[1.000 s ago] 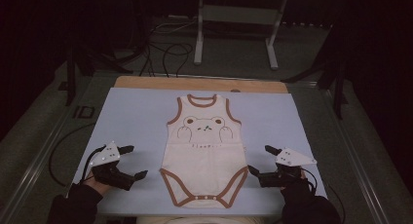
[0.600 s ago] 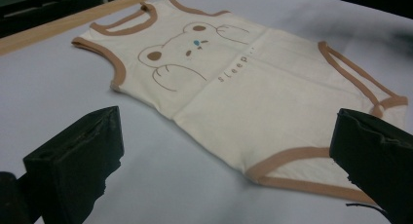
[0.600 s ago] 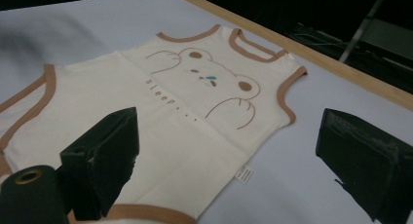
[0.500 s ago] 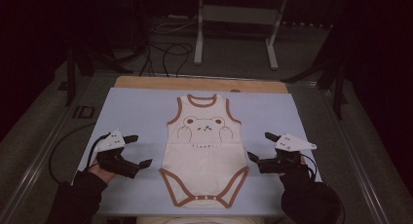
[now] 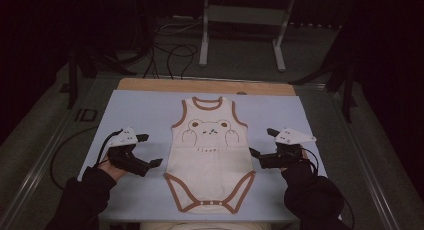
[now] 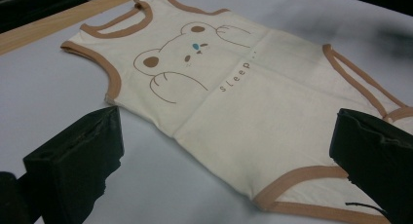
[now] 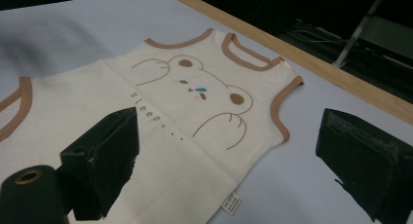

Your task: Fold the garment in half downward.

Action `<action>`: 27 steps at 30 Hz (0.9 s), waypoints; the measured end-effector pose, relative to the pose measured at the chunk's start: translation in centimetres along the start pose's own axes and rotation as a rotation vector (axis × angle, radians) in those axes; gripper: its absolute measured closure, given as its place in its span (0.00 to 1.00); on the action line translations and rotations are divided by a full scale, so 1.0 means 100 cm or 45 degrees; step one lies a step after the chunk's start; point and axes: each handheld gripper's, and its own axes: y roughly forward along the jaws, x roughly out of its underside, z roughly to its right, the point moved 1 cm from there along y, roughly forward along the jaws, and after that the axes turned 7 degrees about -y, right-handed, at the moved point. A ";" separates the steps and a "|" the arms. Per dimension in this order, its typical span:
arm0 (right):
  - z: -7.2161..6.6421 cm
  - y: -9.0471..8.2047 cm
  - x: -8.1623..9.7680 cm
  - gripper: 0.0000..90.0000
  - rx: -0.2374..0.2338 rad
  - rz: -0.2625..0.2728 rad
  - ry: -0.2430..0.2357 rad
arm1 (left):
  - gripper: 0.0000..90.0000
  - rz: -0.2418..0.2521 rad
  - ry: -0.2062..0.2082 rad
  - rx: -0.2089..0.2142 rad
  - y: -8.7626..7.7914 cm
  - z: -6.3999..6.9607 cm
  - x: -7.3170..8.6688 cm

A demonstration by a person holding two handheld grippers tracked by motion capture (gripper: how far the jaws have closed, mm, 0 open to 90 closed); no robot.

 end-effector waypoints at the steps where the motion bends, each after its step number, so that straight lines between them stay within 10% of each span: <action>1: 0.002 0.003 -0.001 0.10 -0.001 -0.006 -0.003 | 0.00 -0.006 -0.010 0.001 0.003 -0.001 -0.002; 27: 0.006 0.045 0.008 0.10 -0.060 -0.108 0.035 | 0.00 -0.153 -0.007 0.045 0.053 -0.003 -0.011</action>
